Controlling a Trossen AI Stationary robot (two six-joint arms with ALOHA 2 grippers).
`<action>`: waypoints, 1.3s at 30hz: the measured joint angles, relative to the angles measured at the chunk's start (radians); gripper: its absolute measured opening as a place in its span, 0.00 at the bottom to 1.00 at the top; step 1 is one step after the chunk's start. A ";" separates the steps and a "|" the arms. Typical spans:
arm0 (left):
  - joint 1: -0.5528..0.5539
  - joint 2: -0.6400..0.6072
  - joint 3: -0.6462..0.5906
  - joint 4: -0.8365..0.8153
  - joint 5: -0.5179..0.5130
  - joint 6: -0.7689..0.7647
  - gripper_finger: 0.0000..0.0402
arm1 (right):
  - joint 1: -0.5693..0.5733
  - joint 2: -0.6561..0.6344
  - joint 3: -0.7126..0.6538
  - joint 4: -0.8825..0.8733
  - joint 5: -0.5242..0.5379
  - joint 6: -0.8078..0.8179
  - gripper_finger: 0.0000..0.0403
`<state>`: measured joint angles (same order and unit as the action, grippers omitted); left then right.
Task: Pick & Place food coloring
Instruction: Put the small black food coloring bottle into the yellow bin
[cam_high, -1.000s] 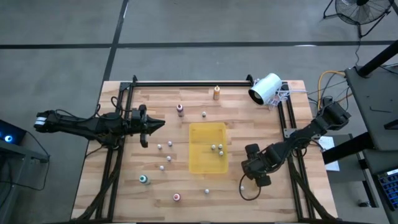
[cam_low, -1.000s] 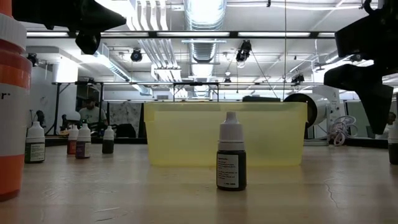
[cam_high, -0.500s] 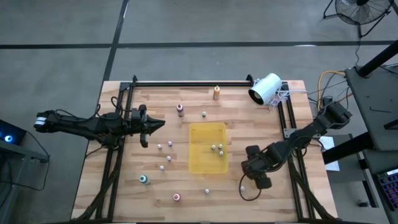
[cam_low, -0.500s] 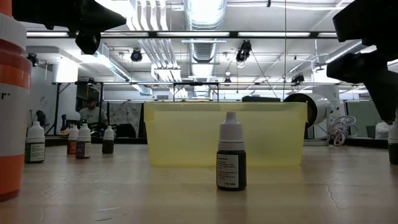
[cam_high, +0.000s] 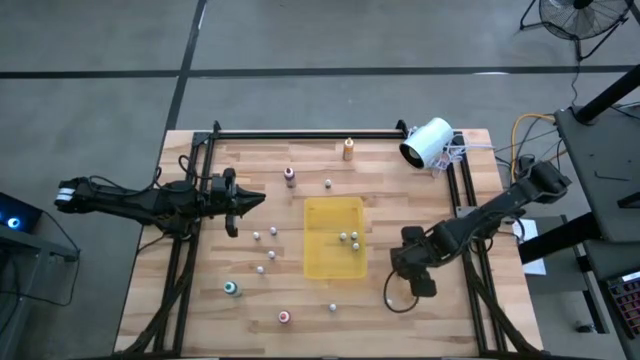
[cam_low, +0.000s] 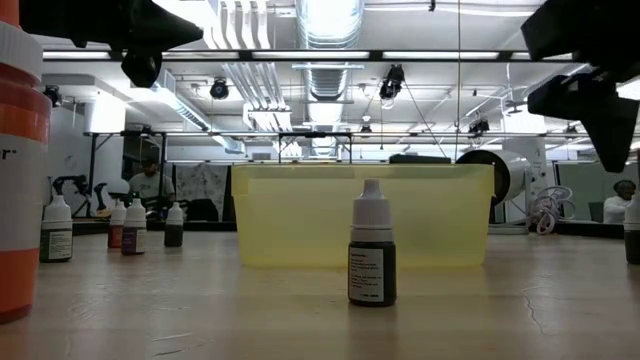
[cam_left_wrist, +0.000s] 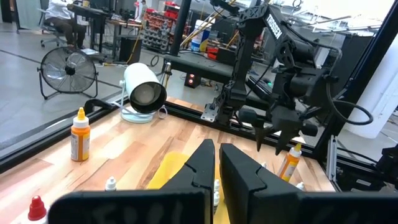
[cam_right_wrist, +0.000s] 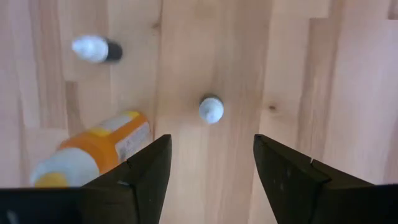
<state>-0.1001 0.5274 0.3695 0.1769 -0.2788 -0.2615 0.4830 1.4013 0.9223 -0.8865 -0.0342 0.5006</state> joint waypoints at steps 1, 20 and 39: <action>0.000 0.000 0.000 0.000 0.000 0.000 0.00 | -0.011 -0.002 0.005 -0.009 -0.001 0.022 0.54; 0.000 0.000 0.000 0.001 0.000 0.000 0.00 | -0.075 0.015 0.021 -0.022 -0.072 0.864 0.54; 0.000 0.000 0.000 0.002 0.000 0.000 0.00 | -0.046 0.146 0.020 0.084 -0.079 0.986 0.54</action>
<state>-0.1001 0.5274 0.3695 0.1790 -0.2790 -0.2615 0.4372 1.5472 0.9427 -0.8028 -0.1131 1.4866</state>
